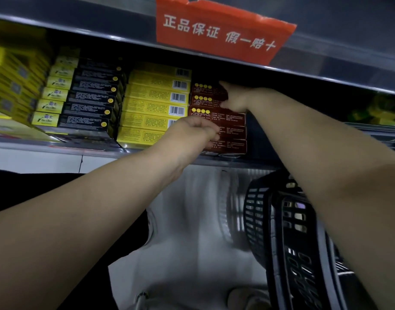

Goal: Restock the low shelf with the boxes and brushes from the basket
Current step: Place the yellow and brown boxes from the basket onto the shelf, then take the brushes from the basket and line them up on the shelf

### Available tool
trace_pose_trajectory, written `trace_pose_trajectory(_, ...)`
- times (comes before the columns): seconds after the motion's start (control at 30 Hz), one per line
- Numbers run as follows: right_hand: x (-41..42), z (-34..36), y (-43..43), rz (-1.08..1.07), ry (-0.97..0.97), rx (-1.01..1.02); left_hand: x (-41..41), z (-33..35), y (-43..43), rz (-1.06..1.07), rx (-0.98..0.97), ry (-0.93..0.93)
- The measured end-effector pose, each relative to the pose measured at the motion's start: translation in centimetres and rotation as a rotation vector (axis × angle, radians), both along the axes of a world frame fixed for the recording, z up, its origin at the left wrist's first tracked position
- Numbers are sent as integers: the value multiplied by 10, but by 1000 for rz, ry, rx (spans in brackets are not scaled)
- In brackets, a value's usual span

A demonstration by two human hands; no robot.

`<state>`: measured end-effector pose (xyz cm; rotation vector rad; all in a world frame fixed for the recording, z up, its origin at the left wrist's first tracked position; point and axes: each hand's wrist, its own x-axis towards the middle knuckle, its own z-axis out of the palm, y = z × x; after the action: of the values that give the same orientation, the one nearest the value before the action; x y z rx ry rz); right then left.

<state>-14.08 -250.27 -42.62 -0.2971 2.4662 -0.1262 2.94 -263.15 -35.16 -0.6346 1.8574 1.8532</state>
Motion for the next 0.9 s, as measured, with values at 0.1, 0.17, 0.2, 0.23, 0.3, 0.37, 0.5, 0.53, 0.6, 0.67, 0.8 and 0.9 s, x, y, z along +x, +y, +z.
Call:
trace_pose_trajectory(0.1, 22, 46, 10, 29, 54, -59, 4, 9, 12, -120, -136, 141)
trace_pose_trajectory(0.17, 48, 79, 23, 15, 109, -162, 9, 17, 22, -249, -272, 284)
trace_pose_trajectory(0.2, 63, 94, 32, -21, 135, -243, 12, 21, 28, -314, -318, 349)
trace_pose_trajectory(0.23, 80, 108, 43, -71, 159, -349, 15, 25, 34, -374, -354, 411)
trace_pose_trajectory(0.3, 117, 134, 69, -179, 184, -591, 22, 34, 49, -472, -431, 550)
trace_pose_trajectory(0.37, 155, 154, 101, -292, 175, -777, 31, 41, 66, -563, -494, 699)
trace_pose_trajectory(0.5, 216, 161, 172, -464, 178, -793, 52, 54, 102, -772, -534, 860)
trace_pose_trajectory(0.53, 227, 158, 190, -492, 176, -733, 56, 56, 112, -842, -537, 874)
trace_pose_trajectory(0.6, 246, 149, 226, -559, 140, -636, 61, 62, 129, -1005, -564, 878)
trace_pose_trajectory(0.67, 262, 133, 256, -624, 99, -584, 62, 68, 145, -1164, -589, 855)
trace_pose_trajectory(0.8, 275, 85, 299, -833, 64, -522, 60, 68, 170, -1370, -714, 874)
trace_pose_trajectory(0.9, 270, 45, 320, -738, -19, -176, 60, 58, 182, -1355, -699, 837)
